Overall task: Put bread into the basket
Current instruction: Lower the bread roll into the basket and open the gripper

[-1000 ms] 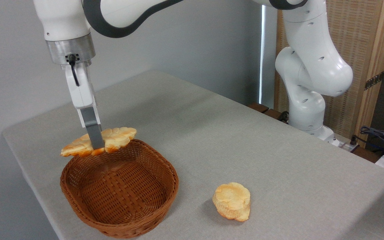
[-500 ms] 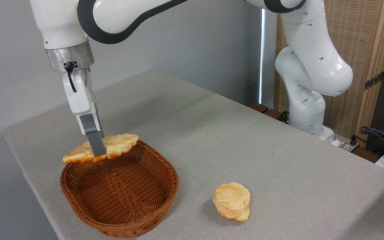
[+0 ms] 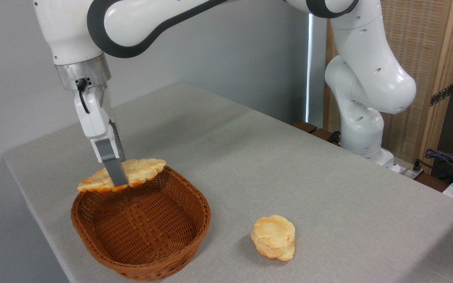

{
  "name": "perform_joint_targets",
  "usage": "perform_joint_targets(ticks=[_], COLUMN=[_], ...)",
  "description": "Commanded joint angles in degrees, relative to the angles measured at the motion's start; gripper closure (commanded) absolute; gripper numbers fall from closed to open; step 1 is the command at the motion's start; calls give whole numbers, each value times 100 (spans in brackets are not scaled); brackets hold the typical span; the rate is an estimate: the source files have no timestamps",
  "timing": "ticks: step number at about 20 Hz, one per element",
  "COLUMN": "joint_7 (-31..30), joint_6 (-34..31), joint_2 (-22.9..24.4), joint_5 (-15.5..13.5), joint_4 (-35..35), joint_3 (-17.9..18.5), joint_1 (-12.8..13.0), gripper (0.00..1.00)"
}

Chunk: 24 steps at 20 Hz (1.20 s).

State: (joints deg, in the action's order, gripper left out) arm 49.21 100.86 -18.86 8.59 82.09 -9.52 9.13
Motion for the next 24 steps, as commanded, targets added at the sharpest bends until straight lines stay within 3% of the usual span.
perform_joint_targets(ticks=[1,16,21,24], joint_7=[-114,-184,-193,-193], joint_6=[-145,-145,-145,-145], joint_2=[41,67,198,339], joint_5=[116,107,55,-33], joint_4=[-18,-35,-88,-106], joint_3=[-15,11,116,371], joint_1=[18,18,-69,-87], gripper=[0,0,0,0])
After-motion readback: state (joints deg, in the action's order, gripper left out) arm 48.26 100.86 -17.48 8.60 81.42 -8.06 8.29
